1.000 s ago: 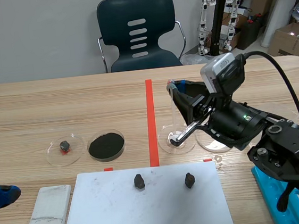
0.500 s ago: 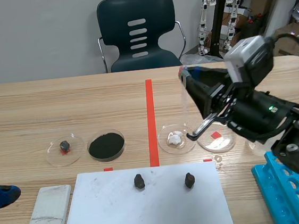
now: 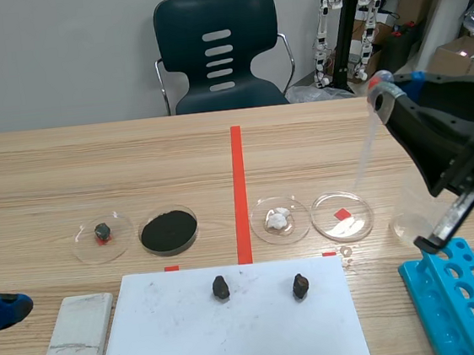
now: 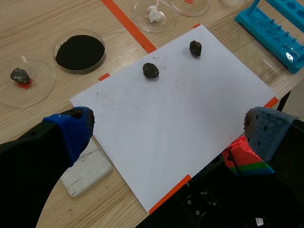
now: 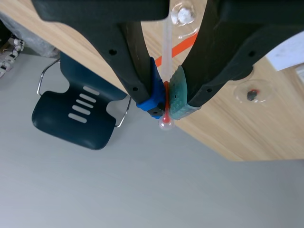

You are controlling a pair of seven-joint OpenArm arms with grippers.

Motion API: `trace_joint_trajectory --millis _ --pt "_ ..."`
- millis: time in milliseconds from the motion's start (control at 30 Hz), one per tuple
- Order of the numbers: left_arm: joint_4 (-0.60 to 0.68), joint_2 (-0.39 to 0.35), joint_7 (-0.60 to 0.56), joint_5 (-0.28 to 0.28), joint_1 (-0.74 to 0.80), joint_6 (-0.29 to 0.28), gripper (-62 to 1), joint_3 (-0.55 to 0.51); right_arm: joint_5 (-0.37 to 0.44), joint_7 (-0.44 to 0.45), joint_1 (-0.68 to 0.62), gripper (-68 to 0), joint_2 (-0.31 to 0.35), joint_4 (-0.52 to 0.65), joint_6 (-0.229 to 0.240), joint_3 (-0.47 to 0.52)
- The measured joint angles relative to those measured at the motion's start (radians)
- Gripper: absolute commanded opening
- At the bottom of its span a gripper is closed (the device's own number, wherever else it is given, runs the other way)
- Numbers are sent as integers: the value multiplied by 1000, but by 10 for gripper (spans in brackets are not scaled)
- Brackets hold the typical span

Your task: Squeeze the dropper onto the mineral

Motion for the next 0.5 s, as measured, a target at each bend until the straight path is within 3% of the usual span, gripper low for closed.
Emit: trace_joint_trajectory --millis 133,233,300,400,500 --pt "0 0 0 0 0 0 14 0 0 0 -119 -663 0 69 51 53" --pt "0 0 0 0 0 0 14 0 -2 0 -204 -663 0 111 53 81" --pt "0 0 0 0 0 0 14 0 -2 4 -258 -663 0 137 80 105" --pt "0 0 0 0 0 0 14 0 -3 41 -323 -663 0 164 126 134" --pt "0 0 0 0 0 0 14 0 -24 81 -385 -662 0 187 128 154"
